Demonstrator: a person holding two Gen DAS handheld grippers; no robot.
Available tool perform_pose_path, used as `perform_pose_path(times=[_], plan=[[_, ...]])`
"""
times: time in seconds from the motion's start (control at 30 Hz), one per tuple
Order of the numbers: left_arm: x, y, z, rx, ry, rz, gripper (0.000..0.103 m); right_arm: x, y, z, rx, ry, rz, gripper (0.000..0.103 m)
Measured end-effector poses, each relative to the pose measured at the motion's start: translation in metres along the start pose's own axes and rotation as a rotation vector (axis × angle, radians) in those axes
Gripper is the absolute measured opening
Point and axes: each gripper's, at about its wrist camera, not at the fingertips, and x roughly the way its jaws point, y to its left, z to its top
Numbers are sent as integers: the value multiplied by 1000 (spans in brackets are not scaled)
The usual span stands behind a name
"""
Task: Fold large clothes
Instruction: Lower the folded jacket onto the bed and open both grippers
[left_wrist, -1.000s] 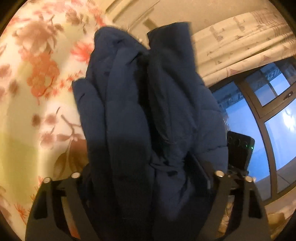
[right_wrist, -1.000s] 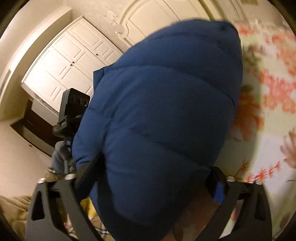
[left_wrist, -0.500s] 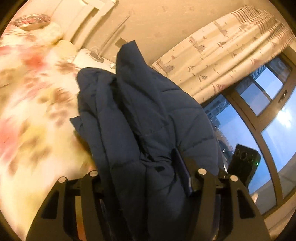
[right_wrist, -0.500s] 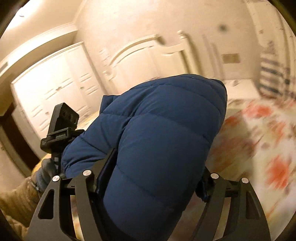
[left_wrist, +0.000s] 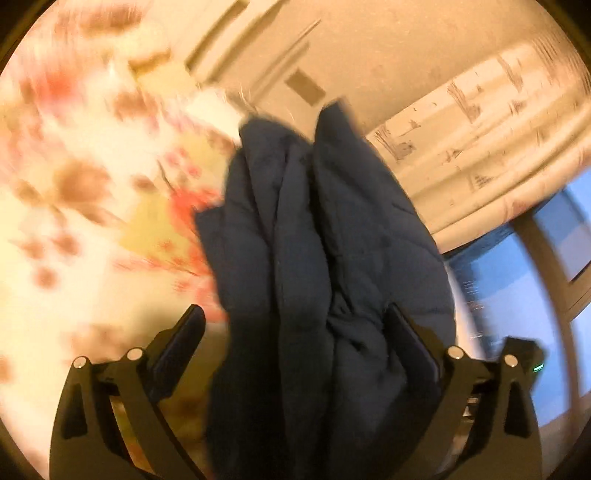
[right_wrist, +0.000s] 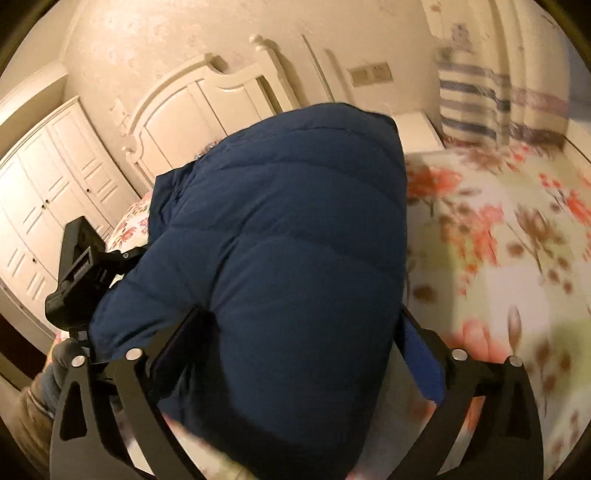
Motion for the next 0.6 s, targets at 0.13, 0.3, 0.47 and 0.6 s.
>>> perform_pose_path(times=[0.13,0.3,0.47,0.6], plan=[[-85,-34,-9,224,-268,231,101,-65,5,-16,28,-130,-36,97],[-164,-106,-29,340,-423,483,101,-153,73,-25,-56,-335,-162,99],[-216,-162,-61,406,-489,545,101,-202,139,-30,-176,-384,-352,99],[-229,-198,-77,517,-485,568,101,-217,165,-31,-256,-402,-410,99]])
